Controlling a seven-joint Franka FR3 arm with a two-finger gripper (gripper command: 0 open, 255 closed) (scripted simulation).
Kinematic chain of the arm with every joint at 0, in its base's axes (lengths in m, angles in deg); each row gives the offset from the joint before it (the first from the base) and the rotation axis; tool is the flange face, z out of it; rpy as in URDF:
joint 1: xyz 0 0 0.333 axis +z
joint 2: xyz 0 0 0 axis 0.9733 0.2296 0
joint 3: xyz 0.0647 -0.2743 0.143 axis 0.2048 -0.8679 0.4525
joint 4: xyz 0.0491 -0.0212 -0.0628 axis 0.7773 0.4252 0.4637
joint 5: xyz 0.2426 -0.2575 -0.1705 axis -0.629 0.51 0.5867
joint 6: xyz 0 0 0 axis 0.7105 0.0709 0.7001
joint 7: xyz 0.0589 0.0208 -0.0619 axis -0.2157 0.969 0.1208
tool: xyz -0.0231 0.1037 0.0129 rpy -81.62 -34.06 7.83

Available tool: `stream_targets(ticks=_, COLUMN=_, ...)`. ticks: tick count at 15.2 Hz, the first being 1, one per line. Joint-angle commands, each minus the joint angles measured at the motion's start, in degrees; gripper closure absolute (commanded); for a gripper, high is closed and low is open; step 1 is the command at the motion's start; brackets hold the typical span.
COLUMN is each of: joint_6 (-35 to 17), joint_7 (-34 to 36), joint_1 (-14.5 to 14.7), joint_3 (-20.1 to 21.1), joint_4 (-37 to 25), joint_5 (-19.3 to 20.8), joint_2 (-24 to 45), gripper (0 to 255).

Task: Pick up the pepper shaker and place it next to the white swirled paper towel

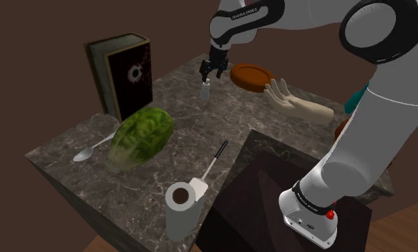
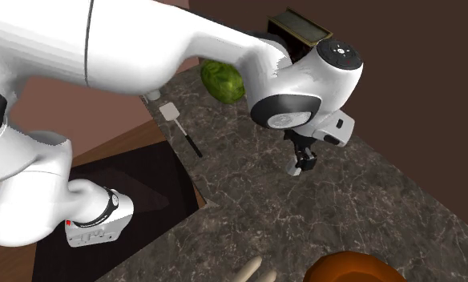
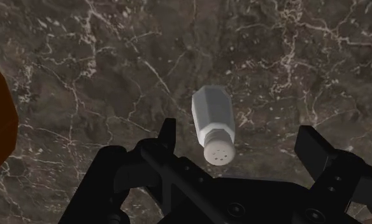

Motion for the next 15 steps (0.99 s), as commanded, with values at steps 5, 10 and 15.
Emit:
stream_targets(ticks=5, joint_6=-2.85, joint_7=-0.75, joint_1=-0.52, joint_3=-0.11, joint_4=-4.1, joint_5=-0.57, joint_2=6.17, gripper=0)
stream_targets(ticks=10, joint_6=-5.66, joint_7=-0.91, joint_1=-0.51, joint_3=0.02, joint_4=-3.21, joint_5=-0.81, joint_2=8.09, gripper=0)
stream_targets(ticks=15, joint_6=-5.65, joint_7=-0.91, joint_1=-0.51, joint_3=0.02, joint_4=-3.22, joint_5=-0.81, joint_2=8.1, gripper=0)
